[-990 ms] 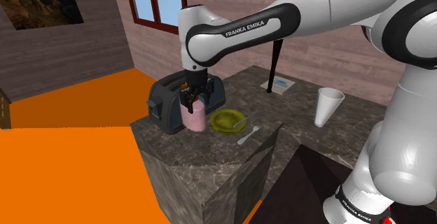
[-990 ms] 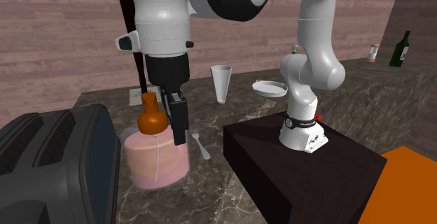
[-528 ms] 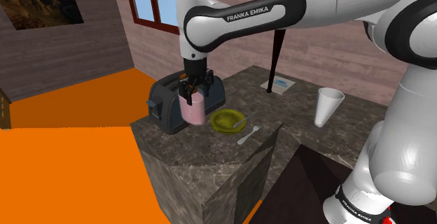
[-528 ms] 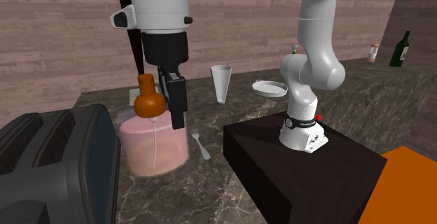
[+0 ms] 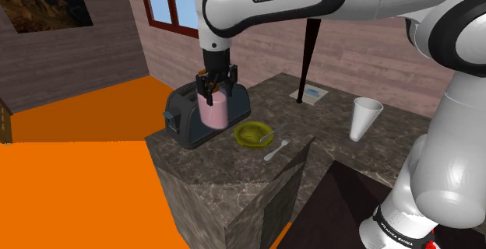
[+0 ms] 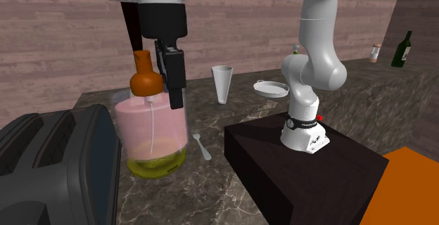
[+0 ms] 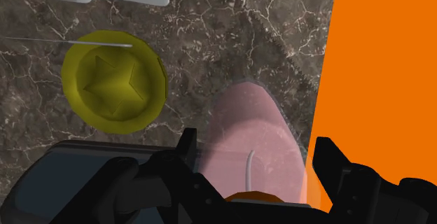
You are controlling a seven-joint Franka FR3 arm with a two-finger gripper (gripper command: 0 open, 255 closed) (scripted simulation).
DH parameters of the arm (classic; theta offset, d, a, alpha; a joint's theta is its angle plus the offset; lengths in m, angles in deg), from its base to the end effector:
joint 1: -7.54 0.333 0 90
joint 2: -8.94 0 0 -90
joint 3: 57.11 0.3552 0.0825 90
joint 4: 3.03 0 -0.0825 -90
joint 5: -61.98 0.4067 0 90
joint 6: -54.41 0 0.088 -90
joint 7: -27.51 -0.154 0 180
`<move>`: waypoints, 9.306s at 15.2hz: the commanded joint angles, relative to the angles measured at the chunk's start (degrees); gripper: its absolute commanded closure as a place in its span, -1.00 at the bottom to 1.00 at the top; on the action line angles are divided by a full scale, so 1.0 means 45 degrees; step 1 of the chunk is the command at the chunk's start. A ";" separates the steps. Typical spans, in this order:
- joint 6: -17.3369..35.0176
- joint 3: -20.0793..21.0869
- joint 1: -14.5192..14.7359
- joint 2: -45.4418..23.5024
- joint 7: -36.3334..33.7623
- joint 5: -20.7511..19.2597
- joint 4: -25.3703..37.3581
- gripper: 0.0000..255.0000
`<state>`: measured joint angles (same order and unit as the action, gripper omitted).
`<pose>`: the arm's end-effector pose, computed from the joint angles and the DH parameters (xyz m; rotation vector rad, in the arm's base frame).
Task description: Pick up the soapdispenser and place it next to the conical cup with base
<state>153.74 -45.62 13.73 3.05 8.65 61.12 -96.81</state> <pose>0.5928 0.1817 0.5376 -3.1373 0.0300 0.0085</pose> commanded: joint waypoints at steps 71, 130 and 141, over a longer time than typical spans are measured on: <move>-0.3106 -1.2401 -0.4338 0.8744 1.6013 -0.4883 -0.3754 1.00; 0.6064 -1.8633 -0.2728 0.6636 1.6918 -0.6289 -0.9915 1.00; 0.5545 -1.8117 -0.3073 0.6923 1.6849 -0.6329 -0.9718 -1.00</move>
<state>179.80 -128.05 0.42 33.72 84.55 32.62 -141.05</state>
